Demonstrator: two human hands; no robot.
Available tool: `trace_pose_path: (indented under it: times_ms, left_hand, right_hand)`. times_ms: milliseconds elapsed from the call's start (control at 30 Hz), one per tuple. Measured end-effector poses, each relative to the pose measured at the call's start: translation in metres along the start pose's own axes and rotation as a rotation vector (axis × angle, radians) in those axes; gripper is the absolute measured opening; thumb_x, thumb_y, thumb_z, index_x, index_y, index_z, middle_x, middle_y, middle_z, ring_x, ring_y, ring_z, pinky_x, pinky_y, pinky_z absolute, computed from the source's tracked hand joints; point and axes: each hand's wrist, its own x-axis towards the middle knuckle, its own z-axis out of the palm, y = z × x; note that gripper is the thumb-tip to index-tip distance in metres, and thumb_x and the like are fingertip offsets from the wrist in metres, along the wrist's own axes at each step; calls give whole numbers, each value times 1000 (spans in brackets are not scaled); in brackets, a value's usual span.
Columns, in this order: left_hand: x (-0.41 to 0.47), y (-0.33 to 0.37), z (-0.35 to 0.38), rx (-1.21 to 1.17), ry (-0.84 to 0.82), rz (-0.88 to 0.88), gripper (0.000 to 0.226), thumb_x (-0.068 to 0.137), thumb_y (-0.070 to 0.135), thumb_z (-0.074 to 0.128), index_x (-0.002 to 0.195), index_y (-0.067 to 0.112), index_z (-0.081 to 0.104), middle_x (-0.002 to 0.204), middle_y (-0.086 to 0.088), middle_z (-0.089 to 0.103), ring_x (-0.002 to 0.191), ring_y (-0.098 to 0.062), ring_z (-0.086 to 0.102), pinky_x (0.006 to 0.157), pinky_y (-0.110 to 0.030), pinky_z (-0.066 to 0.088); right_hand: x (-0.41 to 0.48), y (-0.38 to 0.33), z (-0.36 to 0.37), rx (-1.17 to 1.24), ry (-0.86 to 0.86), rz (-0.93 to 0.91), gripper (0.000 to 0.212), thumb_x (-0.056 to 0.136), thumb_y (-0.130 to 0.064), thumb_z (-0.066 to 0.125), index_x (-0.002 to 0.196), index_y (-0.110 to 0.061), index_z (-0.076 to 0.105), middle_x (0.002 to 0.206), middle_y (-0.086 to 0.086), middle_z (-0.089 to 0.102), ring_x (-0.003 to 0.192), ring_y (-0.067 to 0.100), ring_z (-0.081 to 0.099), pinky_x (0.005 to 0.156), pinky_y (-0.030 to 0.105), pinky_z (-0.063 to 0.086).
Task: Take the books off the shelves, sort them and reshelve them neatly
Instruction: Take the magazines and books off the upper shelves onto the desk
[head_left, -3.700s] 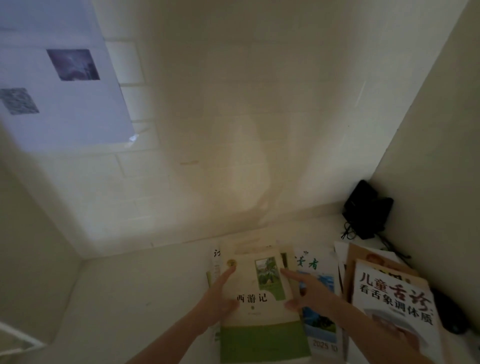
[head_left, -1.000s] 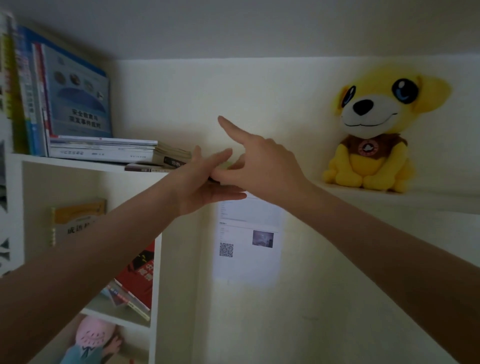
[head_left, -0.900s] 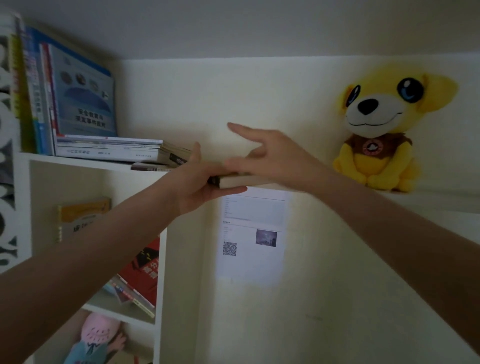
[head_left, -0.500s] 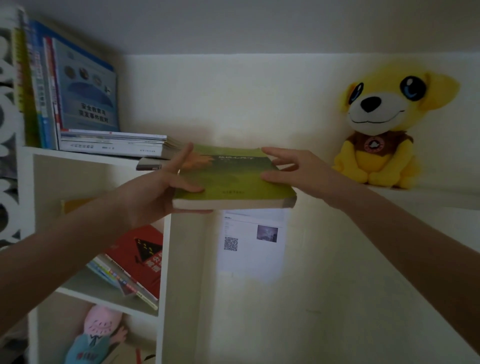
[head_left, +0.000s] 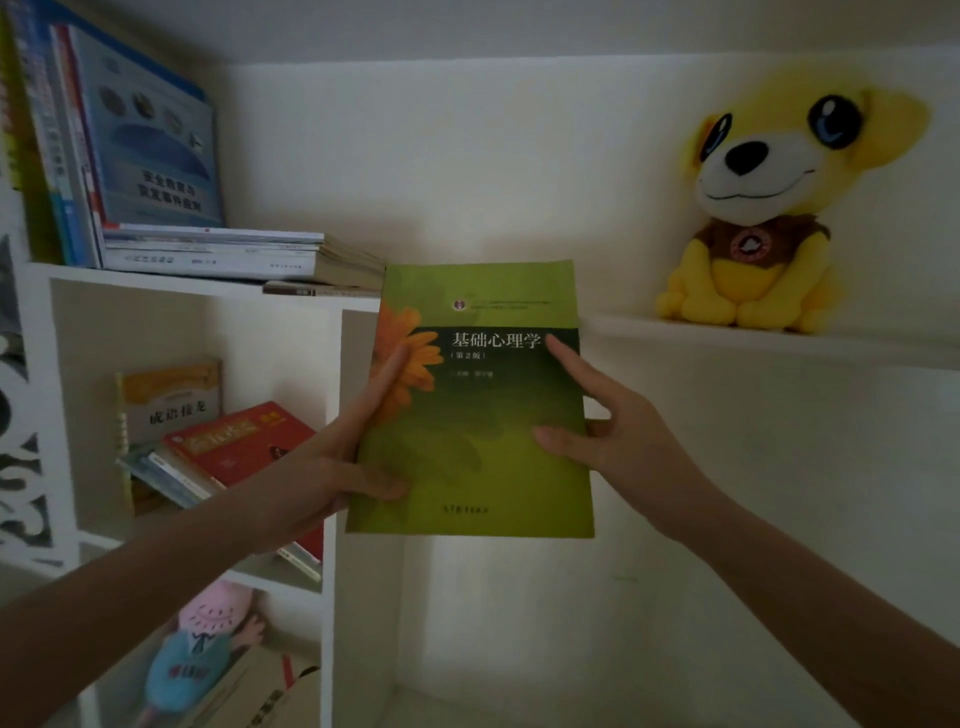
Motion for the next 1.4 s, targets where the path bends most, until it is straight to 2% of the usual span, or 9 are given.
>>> trace_pose_path:
  times_ms: [200,533,633,800,933,1100,1233,1333,1400]
  left_hand:
    - [-6,-41,21,276,53,61,103,72,-3,68,142,49,14,140,30,35,118,5,51,82,-23,54]
    - [1,-155,74,378,-77,-193,122,67,7,83,141,51,-4,137,26,35,113,4,54,83,-31,56]
    - [11,-194,95,387,-136,-242,124,60,20,87,137,55,-3,138,31,29,124,-6,48,93,-38,52]
    - [20,-257,147,451,-244,-326,117,68,11,82,139,41,-7,123,35,28,120,-4,40,88,-9,44]
    - [16,-311,181,468,-362,-374,117,70,9,81,143,29,-8,131,16,35,125,-12,40,98,-24,43]
    - [-2,-358,210,387,-441,-460,122,61,21,82,144,20,-7,135,1,42,118,-16,49,84,-14,45]
    - [-15,-386,218,272,-435,-513,126,59,24,87,138,28,-10,140,-8,38,115,-11,47,90,-25,47]
    - [-24,-408,220,224,-465,-515,132,39,61,84,132,65,-9,136,5,37,112,10,49,94,-26,45]
    - [-28,-414,223,187,-485,-530,128,40,66,82,133,64,-7,134,8,35,110,18,47,96,-25,45]
  right_hand:
    - [-33,33,2,-183,-16,47,84,82,-8,71,137,-52,25,126,-14,41,112,-3,48,88,6,44]
    - [-120,137,-18,-269,-5,361,99,75,-5,78,130,-57,15,121,-8,35,108,8,49,84,12,48]
    - [-147,163,-31,-316,0,461,101,75,-4,78,136,-50,12,124,-2,32,109,13,47,82,5,45]
    - [-201,203,-55,-437,-41,675,102,78,-8,76,149,-30,8,126,3,29,115,18,43,104,27,42]
    - [-248,235,-63,-466,-95,836,103,80,-8,75,151,-19,1,121,1,24,121,21,38,104,22,34]
    - [-297,264,-67,-501,-142,1013,105,83,-10,72,150,-17,-7,134,11,25,122,23,38,105,21,32]
    - [-321,281,-64,-488,-159,1103,104,84,-10,71,151,-18,-8,144,12,18,129,25,35,106,26,33]
    - [-335,295,-60,-504,-170,1146,109,82,-10,73,150,-20,-11,153,16,4,141,31,22,113,34,27]
    - [-344,303,-59,-500,-171,1165,111,81,-11,74,150,-21,-12,155,15,-2,143,32,18,114,36,25]
